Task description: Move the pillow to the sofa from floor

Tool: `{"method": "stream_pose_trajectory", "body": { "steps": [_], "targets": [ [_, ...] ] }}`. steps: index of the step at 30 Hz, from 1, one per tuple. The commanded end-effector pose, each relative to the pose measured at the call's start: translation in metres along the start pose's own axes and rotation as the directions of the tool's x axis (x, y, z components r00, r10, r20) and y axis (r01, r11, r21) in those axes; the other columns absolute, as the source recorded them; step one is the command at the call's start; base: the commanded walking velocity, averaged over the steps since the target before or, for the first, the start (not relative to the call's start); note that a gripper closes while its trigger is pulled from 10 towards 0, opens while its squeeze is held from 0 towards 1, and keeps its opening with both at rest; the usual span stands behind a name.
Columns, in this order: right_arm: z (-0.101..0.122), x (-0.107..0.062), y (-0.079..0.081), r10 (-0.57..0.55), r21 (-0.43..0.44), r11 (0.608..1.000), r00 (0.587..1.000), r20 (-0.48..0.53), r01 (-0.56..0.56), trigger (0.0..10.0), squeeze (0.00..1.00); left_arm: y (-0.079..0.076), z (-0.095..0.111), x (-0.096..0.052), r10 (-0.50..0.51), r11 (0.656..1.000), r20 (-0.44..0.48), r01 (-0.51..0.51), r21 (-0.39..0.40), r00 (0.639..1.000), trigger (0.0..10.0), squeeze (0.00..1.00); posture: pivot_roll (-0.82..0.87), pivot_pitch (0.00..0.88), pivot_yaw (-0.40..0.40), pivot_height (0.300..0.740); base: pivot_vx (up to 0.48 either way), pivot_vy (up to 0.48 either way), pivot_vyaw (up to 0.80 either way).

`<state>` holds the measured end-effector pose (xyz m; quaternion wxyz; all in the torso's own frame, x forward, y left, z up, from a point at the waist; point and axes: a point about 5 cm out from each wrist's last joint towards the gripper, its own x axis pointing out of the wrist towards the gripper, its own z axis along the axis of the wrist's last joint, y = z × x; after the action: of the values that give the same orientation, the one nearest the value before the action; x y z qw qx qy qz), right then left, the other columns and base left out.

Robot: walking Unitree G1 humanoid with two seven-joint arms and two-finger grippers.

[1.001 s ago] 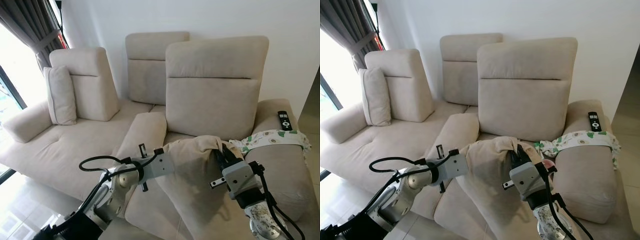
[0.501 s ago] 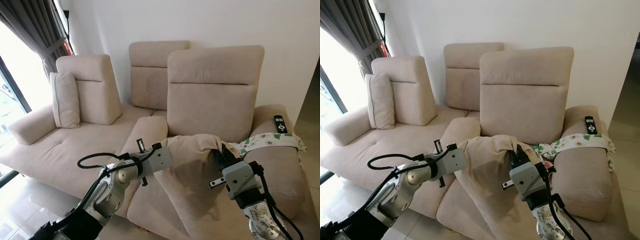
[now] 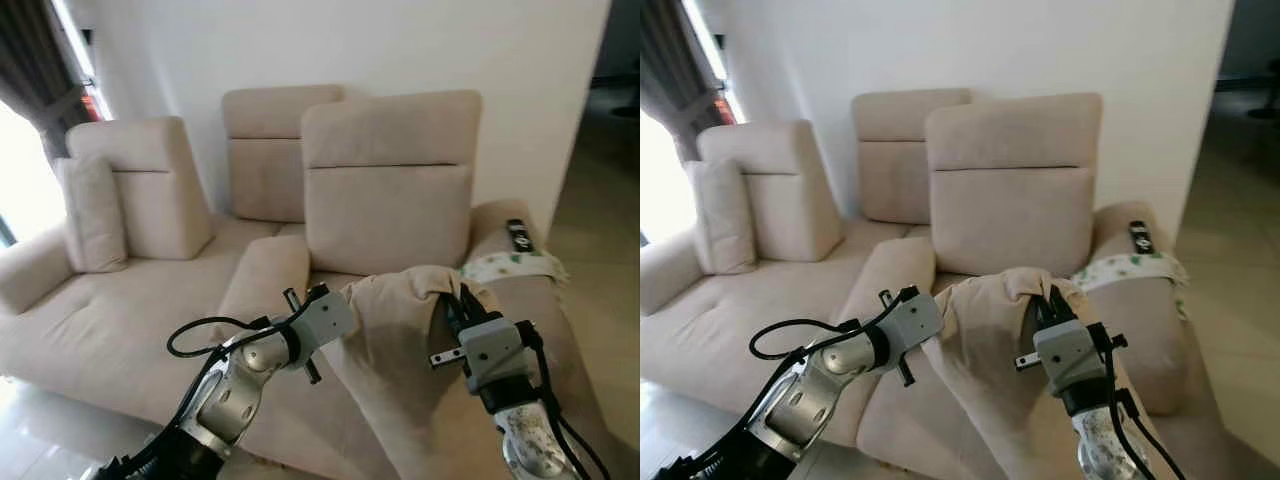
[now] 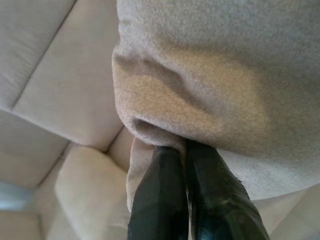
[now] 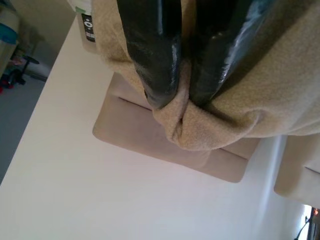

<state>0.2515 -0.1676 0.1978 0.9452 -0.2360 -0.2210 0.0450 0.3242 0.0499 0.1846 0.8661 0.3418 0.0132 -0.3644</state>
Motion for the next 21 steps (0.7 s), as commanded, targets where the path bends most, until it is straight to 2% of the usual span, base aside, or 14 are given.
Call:
{"method": "stream_pose_trajectory", "body": {
  "steps": [1, 2, 3, 4, 5, 7, 9, 12, 14, 21],
  "targets": [
    [0.021, 0.006, 0.01, 0.041, 0.026, 0.999, 0.993, 0.107, -0.044, 10.0, 0.0, 0.0, 0.006, -0.002, -0.005, 1.0, 0.048, 0.007, -0.025, 0.999, 10.0, 0.0, -0.04, 0.0, 0.133, 0.74, 0.0, 0.0, 0.0],
    [0.021, 0.006, 0.01, 0.042, 0.028, 0.999, 0.993, 0.113, -0.046, 10.0, 0.0, 0.004, 0.009, -0.001, 0.024, 0.995, 0.074, -0.017, -0.095, 0.997, 10.0, 0.0, -0.04, 0.0, 0.132, 0.74, 0.0, 0.0, 0.0],
    [0.021, 0.006, 0.01, 0.042, 0.028, 0.999, 0.993, 0.113, -0.046, 10.0, 0.0, 0.004, 0.009, -0.001, 0.024, 0.995, 0.074, -0.017, -0.095, 0.997, 10.0, 0.0, -0.04, 0.0, 0.132, 0.74, 0.0, 0.0, 0.0],
    [0.021, 0.006, 0.011, 0.043, 0.028, 0.999, 0.993, 0.114, -0.047, 10.0, 0.0, 0.006, 0.011, -0.001, 0.041, 0.989, 0.09, -0.028, -0.143, 0.995, 10.0, 0.0, -0.04, 0.0, 0.132, 0.74, 0.0, 0.0, 0.0],
    [0.021, 0.006, 0.011, 0.043, 0.028, 0.999, 0.993, 0.114, -0.047, 10.0, 0.0, 0.006, 0.011, -0.001, 0.041, 0.989, 0.09, -0.028, -0.143, 0.995, 10.0, 0.0, -0.04, 0.0, 0.132, 0.74, 0.0, 0.0, 0.0],
    [0.021, 0.007, 0.011, 0.045, 0.027, 0.998, 0.992, 0.116, -0.048, 10.0, 0.0, 0.008, 0.016, -0.001, 0.065, 0.975, 0.123, -0.037, -0.217, 0.99, 10.0, 0.0, -0.04, 0.0, 0.132, 0.74, 0.0, 0.0, 0.0],
    [0.023, 0.008, 0.01, 0.044, 0.024, 0.999, 0.991, 0.125, -0.047, 10.0, 0.0, 0.008, 0.022, -0.002, 0.069, 0.966, 0.17, -0.023, -0.259, 0.983, 10.0, 0.0, -0.04, 0.0, 0.133, 0.74, 0.0, 0.0, 0.0],
    [0.024, 0.009, 0.01, 0.04, 0.022, 0.999, 0.99, 0.132, -0.044, 10.0, 0.0, 0.008, 0.025, -0.002, 0.07, 0.965, 0.192, -0.018, -0.262, 0.979, 10.0, 0.0, -0.04, 0.0, 0.133, 0.74, 0.0, 0.0, 0.0],
    [0.026, 0.011, 0.008, 0.03, 0.014, 0.999, 0.989, 0.145, -0.033, 10.0, 0.0, 0.009, 0.034, -0.002, 0.087, 0.963, 0.241, -0.019, -0.27, 0.967, 10.0, 0.0, -0.04, 0.0, 0.133, 0.74, 0.0, 0.0, 0.0],
    [0.026, 0.012, 0.007, 0.031, 0.01, 0.999, 0.989, 0.148, -0.032, 10.0, 0.0, 0.007, 0.04, -0.002, 0.085, 0.959, 0.27, -0.005, -0.283, 0.959, 10.0, 0.0, -0.05, 0.0, 0.133, 0.74, 0.0, 0.0, 0.0]
  ]
}}
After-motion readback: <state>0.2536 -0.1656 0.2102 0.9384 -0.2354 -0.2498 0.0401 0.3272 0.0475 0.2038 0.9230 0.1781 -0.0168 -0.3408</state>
